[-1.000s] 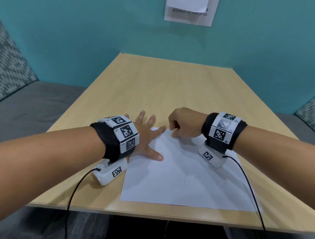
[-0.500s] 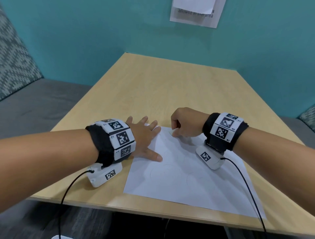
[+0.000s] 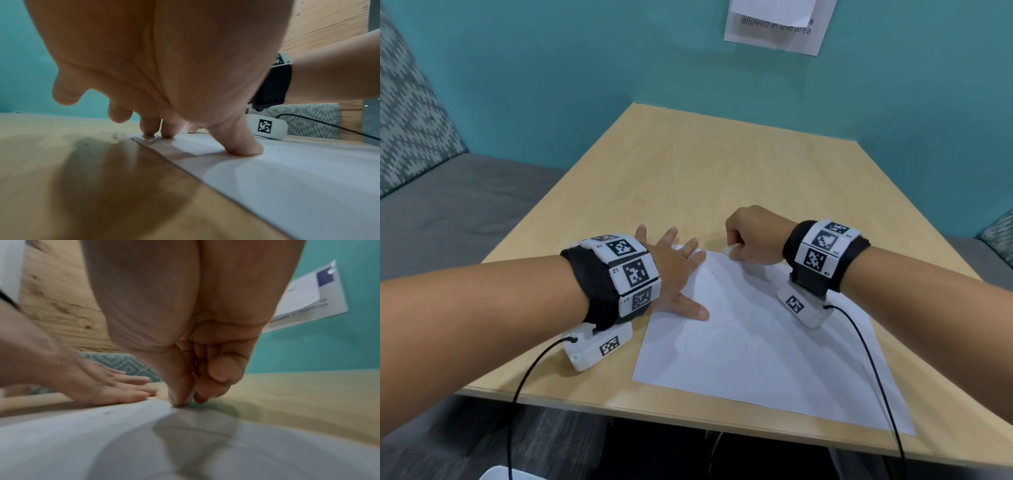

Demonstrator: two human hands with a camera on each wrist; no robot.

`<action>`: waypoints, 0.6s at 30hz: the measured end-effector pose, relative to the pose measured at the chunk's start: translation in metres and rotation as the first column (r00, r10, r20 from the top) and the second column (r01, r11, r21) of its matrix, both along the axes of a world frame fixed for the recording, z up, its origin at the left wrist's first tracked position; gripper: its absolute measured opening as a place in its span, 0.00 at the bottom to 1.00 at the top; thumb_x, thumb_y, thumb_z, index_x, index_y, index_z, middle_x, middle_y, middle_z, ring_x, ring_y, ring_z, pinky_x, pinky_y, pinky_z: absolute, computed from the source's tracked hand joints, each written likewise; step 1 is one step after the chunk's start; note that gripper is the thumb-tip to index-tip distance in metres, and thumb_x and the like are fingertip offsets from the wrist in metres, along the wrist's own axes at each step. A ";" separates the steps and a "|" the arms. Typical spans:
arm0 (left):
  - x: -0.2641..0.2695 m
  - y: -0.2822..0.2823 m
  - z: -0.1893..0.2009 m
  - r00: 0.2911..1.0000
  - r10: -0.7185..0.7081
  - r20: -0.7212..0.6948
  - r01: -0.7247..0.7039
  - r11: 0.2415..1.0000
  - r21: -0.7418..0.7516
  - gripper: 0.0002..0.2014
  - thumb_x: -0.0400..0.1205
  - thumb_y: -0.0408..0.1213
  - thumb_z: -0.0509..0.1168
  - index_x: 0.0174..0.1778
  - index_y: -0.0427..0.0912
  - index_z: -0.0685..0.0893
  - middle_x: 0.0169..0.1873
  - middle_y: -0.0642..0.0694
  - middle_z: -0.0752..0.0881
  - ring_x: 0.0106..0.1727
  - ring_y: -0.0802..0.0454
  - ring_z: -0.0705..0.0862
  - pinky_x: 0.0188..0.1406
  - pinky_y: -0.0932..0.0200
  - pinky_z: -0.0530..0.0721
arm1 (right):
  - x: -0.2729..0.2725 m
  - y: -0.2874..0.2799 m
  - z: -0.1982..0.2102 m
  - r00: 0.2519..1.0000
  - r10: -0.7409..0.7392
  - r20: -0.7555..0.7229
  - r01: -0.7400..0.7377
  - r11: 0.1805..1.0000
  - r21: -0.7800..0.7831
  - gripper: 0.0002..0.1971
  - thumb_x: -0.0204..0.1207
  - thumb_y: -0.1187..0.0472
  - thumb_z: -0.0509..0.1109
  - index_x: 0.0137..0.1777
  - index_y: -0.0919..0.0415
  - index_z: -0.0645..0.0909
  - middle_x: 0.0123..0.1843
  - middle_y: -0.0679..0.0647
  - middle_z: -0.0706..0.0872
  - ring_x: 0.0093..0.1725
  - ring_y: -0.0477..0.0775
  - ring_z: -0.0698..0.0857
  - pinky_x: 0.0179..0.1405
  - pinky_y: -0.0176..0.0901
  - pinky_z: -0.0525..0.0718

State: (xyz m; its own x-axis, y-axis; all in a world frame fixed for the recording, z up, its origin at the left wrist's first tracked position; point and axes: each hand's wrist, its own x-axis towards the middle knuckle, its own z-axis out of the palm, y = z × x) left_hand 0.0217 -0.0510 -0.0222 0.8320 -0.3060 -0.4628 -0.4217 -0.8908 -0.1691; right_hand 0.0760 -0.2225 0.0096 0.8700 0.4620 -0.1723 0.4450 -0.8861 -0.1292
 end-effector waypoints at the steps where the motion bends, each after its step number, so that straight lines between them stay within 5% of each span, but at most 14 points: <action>1: 0.000 0.000 0.000 1.000 0.003 0.001 -0.003 1.000 0.000 0.54 0.75 0.79 0.50 0.88 0.51 0.36 0.88 0.53 0.36 0.87 0.39 0.34 0.77 0.20 0.41 | 0.003 -0.003 0.000 1.000 -0.023 0.004 0.023 1.000 0.009 0.09 0.71 0.66 0.69 0.43 0.75 0.83 0.32 0.64 0.78 0.33 0.56 0.72 0.31 0.44 0.71; 3: 0.000 0.001 0.001 1.000 0.002 0.009 -0.002 1.000 -0.006 0.55 0.74 0.79 0.50 0.88 0.51 0.37 0.88 0.53 0.37 0.87 0.39 0.35 0.77 0.19 0.41 | 0.002 -0.005 -0.001 1.000 -0.017 0.002 0.017 1.000 0.022 0.06 0.70 0.65 0.71 0.41 0.70 0.83 0.35 0.64 0.84 0.34 0.55 0.76 0.32 0.44 0.75; 7: -0.001 0.001 0.000 1.000 -0.003 0.008 0.003 1.000 0.002 0.56 0.73 0.80 0.50 0.88 0.51 0.37 0.88 0.52 0.37 0.87 0.39 0.34 0.77 0.19 0.41 | -0.003 -0.005 -0.003 1.000 0.024 -0.012 -0.024 1.000 0.018 0.03 0.72 0.63 0.73 0.42 0.62 0.82 0.34 0.49 0.81 0.37 0.54 0.79 0.33 0.42 0.76; 11: -0.002 0.000 0.004 1.000 0.007 0.000 -0.007 1.000 0.020 0.55 0.74 0.80 0.50 0.88 0.52 0.36 0.88 0.52 0.36 0.87 0.39 0.33 0.77 0.19 0.40 | -0.007 -0.003 -0.002 0.999 0.053 -0.007 -0.053 0.999 0.006 0.06 0.72 0.63 0.72 0.43 0.67 0.83 0.34 0.53 0.82 0.35 0.54 0.77 0.31 0.42 0.75; 15: -0.002 0.001 0.002 1.000 0.007 0.005 -0.007 0.999 0.040 0.55 0.73 0.81 0.46 0.88 0.52 0.35 0.88 0.51 0.35 0.86 0.38 0.31 0.76 0.18 0.40 | -0.026 0.004 -0.007 0.982 0.176 -0.064 -0.176 0.984 0.007 0.05 0.72 0.60 0.73 0.44 0.60 0.83 0.38 0.51 0.84 0.36 0.51 0.80 0.38 0.44 0.80; 18: -0.004 -0.001 0.003 0.999 0.027 0.019 -0.027 0.999 0.025 0.54 0.74 0.80 0.45 0.88 0.50 0.36 0.87 0.50 0.34 0.86 0.38 0.30 0.77 0.20 0.39 | -0.021 -0.002 -0.005 0.990 0.131 -0.042 -0.131 0.991 0.002 0.06 0.73 0.60 0.74 0.46 0.60 0.84 0.41 0.52 0.86 0.41 0.54 0.83 0.43 0.48 0.83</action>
State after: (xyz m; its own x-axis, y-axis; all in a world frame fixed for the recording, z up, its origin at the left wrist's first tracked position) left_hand 0.0182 -0.0515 -0.0196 0.8483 -0.2714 -0.4547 -0.3939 -0.8973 -0.1994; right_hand 0.0552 -0.2247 0.0046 0.7939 0.5715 -0.2078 0.5516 -0.8206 -0.1496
